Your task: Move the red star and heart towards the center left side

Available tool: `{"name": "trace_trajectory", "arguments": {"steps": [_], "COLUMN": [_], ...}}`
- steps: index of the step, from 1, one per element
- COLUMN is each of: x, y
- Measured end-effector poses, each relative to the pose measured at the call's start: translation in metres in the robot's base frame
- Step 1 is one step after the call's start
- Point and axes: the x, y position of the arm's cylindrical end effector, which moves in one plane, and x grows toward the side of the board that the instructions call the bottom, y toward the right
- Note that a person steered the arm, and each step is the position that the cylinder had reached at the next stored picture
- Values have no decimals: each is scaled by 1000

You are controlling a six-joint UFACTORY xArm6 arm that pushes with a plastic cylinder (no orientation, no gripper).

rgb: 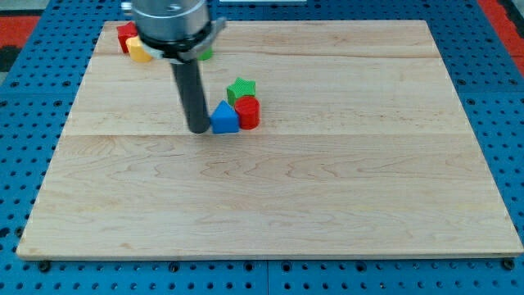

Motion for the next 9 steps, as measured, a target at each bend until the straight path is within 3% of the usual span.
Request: {"name": "trace_trajectory", "arguments": {"steps": [3,5,7,8,9], "x": [-12,-87,-214,-231,-191], "y": [-30,-227,-226,-166,-112]}}
